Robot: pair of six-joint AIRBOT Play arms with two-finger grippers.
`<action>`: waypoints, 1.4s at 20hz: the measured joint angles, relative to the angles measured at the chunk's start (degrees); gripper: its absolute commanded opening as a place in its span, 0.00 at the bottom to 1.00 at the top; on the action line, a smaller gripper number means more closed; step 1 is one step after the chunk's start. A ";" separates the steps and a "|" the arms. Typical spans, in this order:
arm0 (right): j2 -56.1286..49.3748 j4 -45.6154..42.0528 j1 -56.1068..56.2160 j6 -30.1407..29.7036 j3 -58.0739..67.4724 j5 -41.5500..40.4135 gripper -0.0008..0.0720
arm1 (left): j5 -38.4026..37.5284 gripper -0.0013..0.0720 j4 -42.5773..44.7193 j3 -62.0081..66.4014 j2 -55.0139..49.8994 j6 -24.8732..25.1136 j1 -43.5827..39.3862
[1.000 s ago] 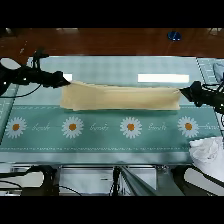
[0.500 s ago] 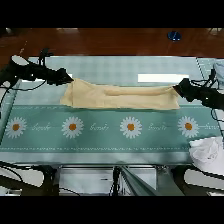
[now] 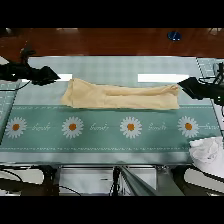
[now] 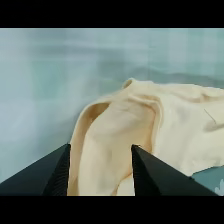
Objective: Fold the shirts.
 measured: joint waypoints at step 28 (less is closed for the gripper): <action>-1.73 1.11 3.80 5.81 14.73 30.08 0.05 | -5.79 0.05 -19.23 0.00 2.62 -2.12 -18.58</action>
